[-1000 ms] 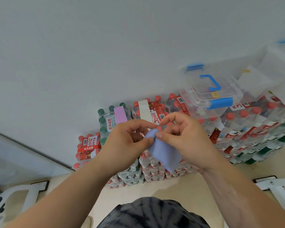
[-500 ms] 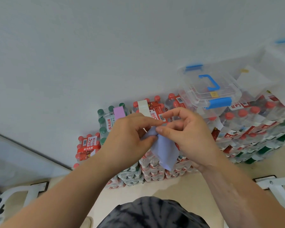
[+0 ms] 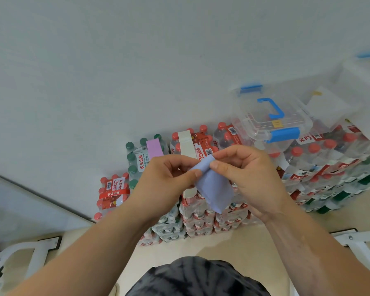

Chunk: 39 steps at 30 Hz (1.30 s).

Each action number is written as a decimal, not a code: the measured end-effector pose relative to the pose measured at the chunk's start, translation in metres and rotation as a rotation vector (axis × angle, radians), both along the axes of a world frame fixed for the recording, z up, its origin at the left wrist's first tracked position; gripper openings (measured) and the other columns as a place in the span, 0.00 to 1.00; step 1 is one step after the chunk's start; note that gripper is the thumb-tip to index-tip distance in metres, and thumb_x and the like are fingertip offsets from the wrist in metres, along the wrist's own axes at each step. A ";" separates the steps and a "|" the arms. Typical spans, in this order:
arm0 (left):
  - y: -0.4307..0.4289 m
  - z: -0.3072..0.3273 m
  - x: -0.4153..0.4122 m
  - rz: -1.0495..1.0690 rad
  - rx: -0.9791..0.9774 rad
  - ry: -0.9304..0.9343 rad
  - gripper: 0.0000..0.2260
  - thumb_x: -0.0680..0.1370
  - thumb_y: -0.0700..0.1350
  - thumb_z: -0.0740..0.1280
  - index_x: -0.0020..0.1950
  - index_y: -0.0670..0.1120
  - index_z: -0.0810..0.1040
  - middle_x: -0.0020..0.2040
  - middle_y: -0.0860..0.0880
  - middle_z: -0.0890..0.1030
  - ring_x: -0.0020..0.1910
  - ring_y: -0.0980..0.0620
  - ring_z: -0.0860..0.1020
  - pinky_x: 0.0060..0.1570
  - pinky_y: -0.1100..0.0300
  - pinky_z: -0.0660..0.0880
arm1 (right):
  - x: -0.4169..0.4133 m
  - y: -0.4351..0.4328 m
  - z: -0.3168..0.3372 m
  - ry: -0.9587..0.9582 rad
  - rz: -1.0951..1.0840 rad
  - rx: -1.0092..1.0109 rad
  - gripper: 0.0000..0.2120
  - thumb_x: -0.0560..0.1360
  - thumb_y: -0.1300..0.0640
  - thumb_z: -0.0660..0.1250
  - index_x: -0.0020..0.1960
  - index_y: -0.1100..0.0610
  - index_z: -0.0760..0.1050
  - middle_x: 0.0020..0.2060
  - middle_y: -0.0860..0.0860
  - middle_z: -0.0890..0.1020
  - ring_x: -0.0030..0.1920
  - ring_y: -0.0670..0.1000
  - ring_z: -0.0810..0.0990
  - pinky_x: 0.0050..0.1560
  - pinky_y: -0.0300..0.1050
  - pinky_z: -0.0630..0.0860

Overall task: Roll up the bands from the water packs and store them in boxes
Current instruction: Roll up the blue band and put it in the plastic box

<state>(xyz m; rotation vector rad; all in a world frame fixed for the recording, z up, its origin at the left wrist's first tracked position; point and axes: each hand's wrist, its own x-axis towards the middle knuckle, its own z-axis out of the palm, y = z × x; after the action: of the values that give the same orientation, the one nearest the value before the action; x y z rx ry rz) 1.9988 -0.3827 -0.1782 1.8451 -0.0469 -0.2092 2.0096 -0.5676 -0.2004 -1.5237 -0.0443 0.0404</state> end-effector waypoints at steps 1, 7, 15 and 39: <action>0.000 0.000 0.000 0.003 -0.006 -0.004 0.07 0.78 0.38 0.71 0.53 0.45 0.86 0.47 0.49 0.88 0.47 0.49 0.86 0.51 0.55 0.82 | 0.000 0.001 0.001 0.002 -0.015 0.014 0.02 0.70 0.58 0.76 0.40 0.53 0.83 0.36 0.49 0.87 0.40 0.46 0.84 0.47 0.46 0.81; -0.004 0.000 0.000 0.064 -0.081 -0.023 0.08 0.77 0.36 0.71 0.53 0.46 0.86 0.48 0.50 0.87 0.47 0.51 0.86 0.46 0.61 0.80 | -0.001 0.007 0.001 -0.003 -0.092 0.009 0.07 0.69 0.57 0.77 0.34 0.53 0.82 0.32 0.49 0.84 0.36 0.46 0.81 0.43 0.48 0.81; -0.009 -0.001 0.001 0.094 -0.195 -0.027 0.07 0.77 0.36 0.70 0.52 0.44 0.85 0.47 0.47 0.87 0.48 0.49 0.86 0.47 0.59 0.82 | -0.004 0.015 -0.002 -0.005 -0.182 -0.004 0.06 0.70 0.56 0.77 0.38 0.56 0.83 0.35 0.52 0.85 0.36 0.50 0.82 0.40 0.49 0.80; -0.015 -0.008 0.007 0.179 -0.285 -0.019 0.14 0.74 0.27 0.69 0.50 0.45 0.84 0.42 0.49 0.87 0.41 0.55 0.83 0.39 0.64 0.77 | -0.007 0.019 -0.010 -0.046 -0.266 0.077 0.04 0.73 0.62 0.75 0.45 0.56 0.82 0.40 0.50 0.87 0.43 0.51 0.86 0.48 0.47 0.83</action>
<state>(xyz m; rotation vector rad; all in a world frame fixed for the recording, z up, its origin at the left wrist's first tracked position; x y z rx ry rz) 2.0057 -0.3980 -0.1865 1.5568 0.0726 -0.0562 2.0023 -0.5481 -0.2101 -1.4424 0.1187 -0.2063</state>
